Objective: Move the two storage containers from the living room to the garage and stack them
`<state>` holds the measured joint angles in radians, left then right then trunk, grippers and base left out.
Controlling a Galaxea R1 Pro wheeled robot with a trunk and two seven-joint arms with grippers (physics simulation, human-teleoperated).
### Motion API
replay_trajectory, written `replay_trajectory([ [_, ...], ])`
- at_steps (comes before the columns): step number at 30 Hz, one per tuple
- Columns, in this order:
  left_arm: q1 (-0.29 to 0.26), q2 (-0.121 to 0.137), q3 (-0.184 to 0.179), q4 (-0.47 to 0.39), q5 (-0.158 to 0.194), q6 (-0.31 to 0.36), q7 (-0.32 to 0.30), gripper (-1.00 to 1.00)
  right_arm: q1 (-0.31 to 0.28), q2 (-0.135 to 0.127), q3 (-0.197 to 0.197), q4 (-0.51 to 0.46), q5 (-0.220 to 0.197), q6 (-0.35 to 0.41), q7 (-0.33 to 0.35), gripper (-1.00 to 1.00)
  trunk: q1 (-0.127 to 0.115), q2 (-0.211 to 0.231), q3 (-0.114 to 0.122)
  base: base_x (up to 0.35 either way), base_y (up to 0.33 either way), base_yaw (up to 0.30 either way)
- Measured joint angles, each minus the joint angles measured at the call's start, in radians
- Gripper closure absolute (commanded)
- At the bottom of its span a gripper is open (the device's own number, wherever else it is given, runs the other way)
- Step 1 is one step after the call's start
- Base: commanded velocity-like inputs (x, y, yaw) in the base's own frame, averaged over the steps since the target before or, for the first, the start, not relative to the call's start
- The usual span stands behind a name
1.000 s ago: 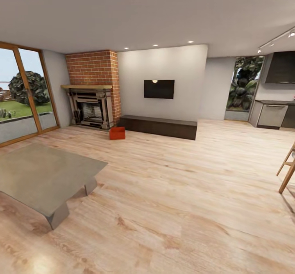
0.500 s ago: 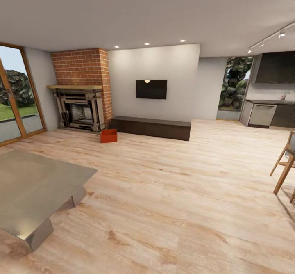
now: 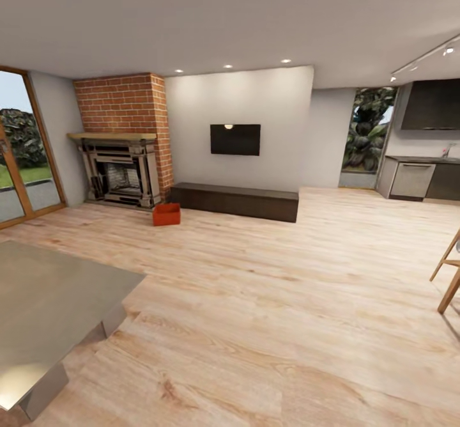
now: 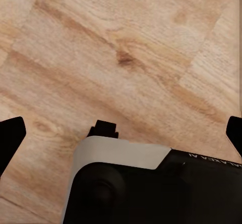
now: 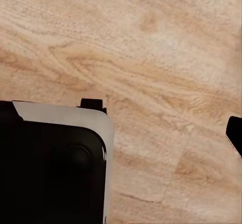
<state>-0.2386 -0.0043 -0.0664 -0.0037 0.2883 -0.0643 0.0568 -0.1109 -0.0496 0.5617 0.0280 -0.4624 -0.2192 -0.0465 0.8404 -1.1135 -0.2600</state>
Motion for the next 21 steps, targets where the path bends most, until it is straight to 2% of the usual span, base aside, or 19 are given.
replay_trajectory([
  [21, 0.0, 0.0, 0.0, 0.0, 0.0, -0.001, 0.0, -1.0, 0.0, 0.0, -0.001, 0.0, 0.0, -0.001, -0.002, -1.0, 0.0, 0.0, 0.0, 0.322, 0.0, 0.0],
])
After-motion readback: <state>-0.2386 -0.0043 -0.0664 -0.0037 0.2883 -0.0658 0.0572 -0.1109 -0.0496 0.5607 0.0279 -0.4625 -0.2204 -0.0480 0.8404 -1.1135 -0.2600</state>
